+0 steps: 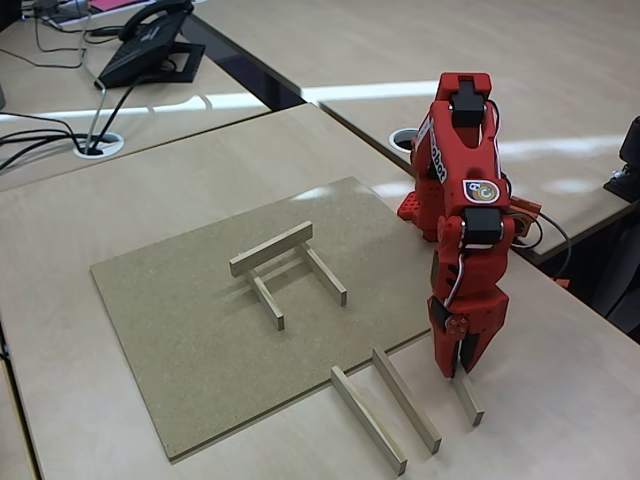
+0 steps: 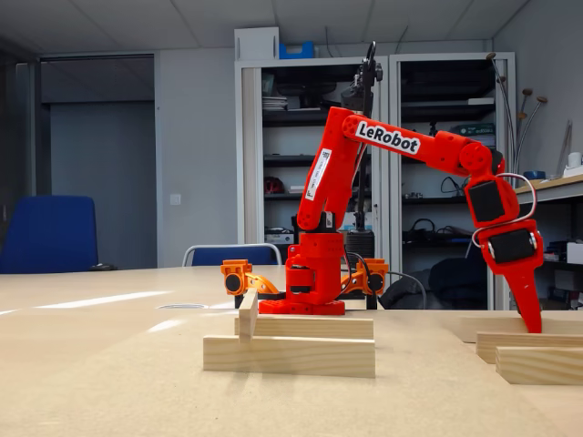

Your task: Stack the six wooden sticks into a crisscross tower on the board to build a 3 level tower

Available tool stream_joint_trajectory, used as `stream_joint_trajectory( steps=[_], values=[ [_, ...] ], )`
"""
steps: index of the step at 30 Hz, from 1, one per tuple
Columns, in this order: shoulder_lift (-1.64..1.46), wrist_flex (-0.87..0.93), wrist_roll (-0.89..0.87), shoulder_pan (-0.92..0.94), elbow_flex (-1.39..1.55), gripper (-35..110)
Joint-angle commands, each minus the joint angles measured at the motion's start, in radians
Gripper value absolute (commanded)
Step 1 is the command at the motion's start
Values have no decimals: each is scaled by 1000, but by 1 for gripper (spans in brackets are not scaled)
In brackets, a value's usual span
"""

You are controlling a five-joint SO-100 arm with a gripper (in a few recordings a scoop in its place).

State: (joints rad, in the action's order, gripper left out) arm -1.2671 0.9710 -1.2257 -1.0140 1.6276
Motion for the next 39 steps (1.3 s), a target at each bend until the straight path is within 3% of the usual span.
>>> stream_joint_trajectory(
  steps=[1, 9, 16, 21, 26, 33, 39],
  values=[
    [-9, 54, -12, 11, -81, 0],
    [6, 304, -189, 97, -411, 0],
    [3, 575, -680, 178, -661, 0],
    [-75, 592, -850, 238, -588, 0],
    [-152, 566, -857, 347, -453, 0],
    [-238, 494, -675, 540, -202, 0],
    [-221, 400, -511, 692, -163, 0]
  ],
)
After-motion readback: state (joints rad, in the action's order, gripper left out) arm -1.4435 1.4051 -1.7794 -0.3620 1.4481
